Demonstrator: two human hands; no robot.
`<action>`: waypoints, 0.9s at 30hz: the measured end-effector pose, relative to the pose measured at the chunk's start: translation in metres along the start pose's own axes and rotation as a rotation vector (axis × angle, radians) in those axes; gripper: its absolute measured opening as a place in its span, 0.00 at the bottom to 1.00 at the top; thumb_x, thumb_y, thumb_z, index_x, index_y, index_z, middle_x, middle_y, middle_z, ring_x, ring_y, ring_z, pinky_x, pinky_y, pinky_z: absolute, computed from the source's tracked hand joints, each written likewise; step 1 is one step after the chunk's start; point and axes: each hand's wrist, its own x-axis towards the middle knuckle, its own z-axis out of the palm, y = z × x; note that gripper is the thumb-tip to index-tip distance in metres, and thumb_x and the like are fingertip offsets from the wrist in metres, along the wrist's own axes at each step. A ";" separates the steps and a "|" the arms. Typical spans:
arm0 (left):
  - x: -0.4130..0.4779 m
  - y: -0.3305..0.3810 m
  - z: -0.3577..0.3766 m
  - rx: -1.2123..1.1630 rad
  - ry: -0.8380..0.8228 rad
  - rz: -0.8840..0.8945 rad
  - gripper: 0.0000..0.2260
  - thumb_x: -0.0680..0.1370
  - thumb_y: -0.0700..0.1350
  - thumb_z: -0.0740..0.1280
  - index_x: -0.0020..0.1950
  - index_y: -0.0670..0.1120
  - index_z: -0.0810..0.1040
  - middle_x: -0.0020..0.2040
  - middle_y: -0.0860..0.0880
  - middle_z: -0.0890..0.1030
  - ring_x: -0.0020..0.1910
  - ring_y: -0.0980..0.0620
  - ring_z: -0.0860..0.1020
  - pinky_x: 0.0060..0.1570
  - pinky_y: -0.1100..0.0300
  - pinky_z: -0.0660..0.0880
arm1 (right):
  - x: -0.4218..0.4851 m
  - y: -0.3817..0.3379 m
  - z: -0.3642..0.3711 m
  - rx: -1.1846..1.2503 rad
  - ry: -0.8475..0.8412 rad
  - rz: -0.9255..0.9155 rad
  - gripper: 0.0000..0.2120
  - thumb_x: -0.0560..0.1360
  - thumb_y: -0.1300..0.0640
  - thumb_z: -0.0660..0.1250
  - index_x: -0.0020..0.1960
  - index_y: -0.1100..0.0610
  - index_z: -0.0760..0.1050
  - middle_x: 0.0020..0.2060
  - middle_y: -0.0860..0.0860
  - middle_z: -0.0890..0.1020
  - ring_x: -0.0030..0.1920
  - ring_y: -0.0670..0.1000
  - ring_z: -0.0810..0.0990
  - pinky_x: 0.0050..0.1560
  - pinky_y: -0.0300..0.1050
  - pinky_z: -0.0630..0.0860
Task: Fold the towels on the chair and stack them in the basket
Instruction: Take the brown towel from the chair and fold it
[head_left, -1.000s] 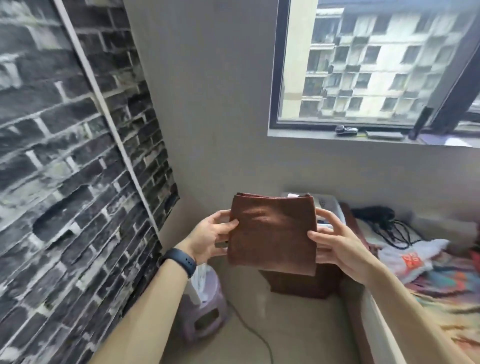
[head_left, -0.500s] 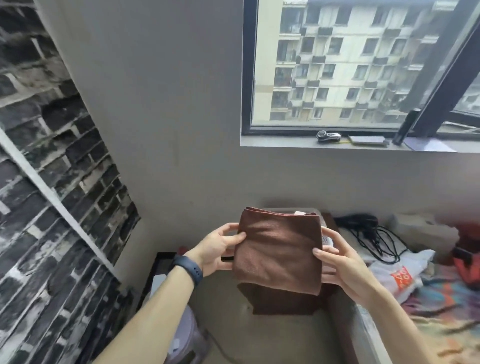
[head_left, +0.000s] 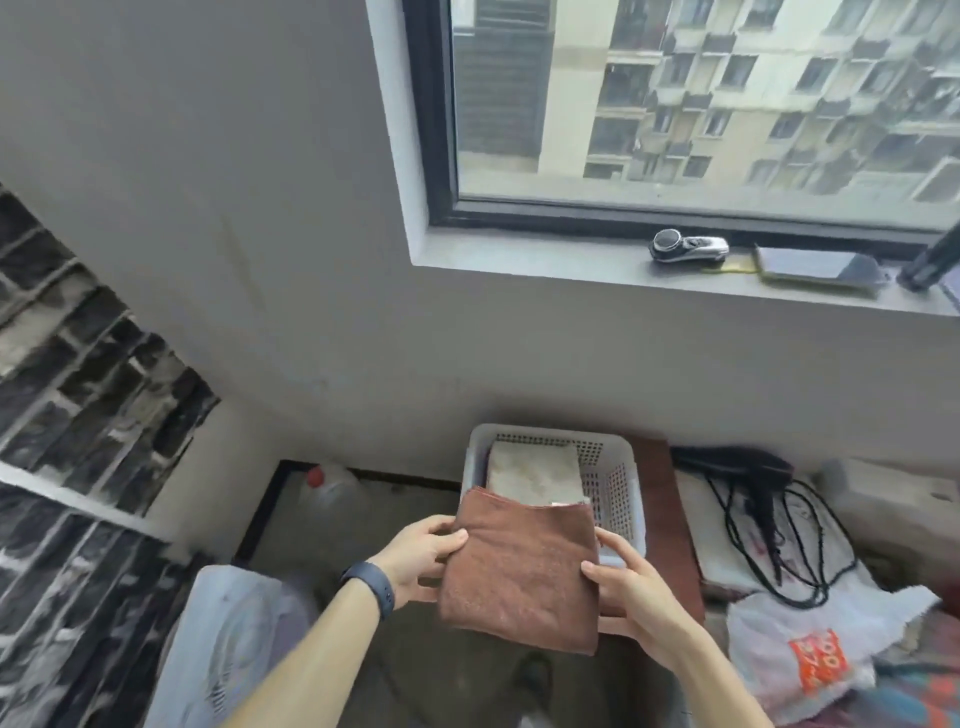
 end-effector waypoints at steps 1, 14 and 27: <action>0.011 0.004 0.006 -0.011 0.023 -0.022 0.11 0.80 0.49 0.66 0.63 0.53 0.76 0.56 0.48 0.84 0.55 0.47 0.82 0.48 0.52 0.79 | 0.015 -0.005 -0.008 -0.015 -0.003 0.029 0.19 0.79 0.61 0.67 0.65 0.43 0.74 0.53 0.53 0.86 0.51 0.57 0.86 0.54 0.66 0.80; 0.149 0.052 0.031 -0.083 0.221 -0.043 0.11 0.81 0.44 0.65 0.64 0.48 0.75 0.56 0.49 0.81 0.51 0.51 0.81 0.43 0.57 0.78 | 0.156 -0.047 -0.044 -0.038 0.047 0.142 0.21 0.81 0.62 0.64 0.66 0.40 0.72 0.56 0.52 0.82 0.54 0.56 0.83 0.45 0.55 0.82; 0.203 0.036 0.025 0.399 0.329 -0.046 0.23 0.81 0.54 0.62 0.74 0.47 0.67 0.63 0.45 0.78 0.62 0.45 0.76 0.63 0.51 0.73 | 0.218 -0.027 -0.037 -0.197 0.162 0.165 0.23 0.81 0.58 0.63 0.73 0.42 0.65 0.55 0.51 0.82 0.53 0.55 0.83 0.55 0.60 0.81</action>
